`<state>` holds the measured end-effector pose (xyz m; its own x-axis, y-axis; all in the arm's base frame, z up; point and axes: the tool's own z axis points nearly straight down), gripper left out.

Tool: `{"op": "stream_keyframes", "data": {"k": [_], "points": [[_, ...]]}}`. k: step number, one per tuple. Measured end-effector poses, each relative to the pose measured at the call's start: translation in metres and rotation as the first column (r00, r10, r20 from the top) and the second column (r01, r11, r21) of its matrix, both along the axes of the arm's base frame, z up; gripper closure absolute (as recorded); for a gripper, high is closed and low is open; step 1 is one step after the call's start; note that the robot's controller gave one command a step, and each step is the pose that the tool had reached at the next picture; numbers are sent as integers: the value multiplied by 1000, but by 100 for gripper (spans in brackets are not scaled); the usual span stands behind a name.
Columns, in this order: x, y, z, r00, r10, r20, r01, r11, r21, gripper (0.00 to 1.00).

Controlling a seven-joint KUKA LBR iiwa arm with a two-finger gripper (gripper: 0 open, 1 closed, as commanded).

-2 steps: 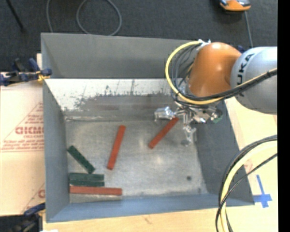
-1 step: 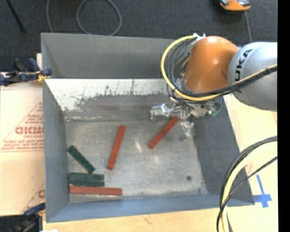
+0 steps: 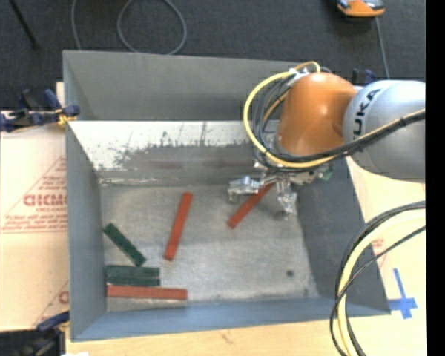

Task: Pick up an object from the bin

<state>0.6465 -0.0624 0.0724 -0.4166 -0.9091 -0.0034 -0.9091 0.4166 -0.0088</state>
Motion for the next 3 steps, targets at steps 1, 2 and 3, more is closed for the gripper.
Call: {"op": "stream_keyframes", "data": {"k": [1,2,3], "points": [[3,-1,3,1000,-5,1,5,1000,2,0],[3,0,3,1000,-7,1,7,1000,3,100],[6,-2,60,1000,-12,2,12,1000,0,100]]}}
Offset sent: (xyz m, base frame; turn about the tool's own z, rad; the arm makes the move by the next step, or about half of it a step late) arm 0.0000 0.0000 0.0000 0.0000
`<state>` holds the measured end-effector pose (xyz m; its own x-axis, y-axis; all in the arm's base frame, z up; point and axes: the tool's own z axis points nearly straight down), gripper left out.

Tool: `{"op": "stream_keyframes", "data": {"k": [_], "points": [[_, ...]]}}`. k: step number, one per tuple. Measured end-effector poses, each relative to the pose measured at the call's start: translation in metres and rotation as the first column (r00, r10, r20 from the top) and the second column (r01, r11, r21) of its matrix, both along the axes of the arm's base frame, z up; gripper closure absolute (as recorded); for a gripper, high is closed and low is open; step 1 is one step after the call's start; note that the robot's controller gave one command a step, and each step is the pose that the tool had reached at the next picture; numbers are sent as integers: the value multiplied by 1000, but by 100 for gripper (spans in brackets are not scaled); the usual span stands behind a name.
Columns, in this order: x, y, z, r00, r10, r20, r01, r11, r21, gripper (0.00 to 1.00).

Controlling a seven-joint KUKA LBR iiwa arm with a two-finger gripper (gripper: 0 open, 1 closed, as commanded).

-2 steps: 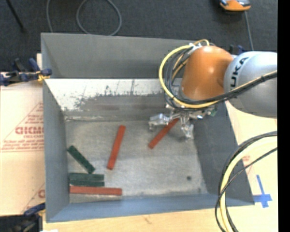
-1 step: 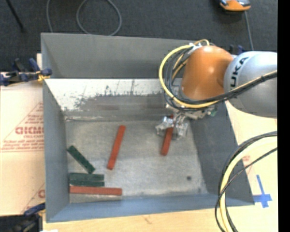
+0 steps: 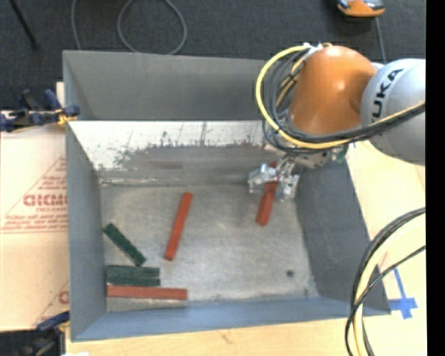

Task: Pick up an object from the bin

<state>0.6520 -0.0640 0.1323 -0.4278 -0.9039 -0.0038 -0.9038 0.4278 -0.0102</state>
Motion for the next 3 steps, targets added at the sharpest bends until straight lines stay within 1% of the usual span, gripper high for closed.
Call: {"op": "stream_keyframes", "data": {"k": [2,3], "points": [[4,-2,44,1000,-15,-3,15,1000,0,100],[5,-2,49,1000,-21,-1,21,1000,4,100]]}}
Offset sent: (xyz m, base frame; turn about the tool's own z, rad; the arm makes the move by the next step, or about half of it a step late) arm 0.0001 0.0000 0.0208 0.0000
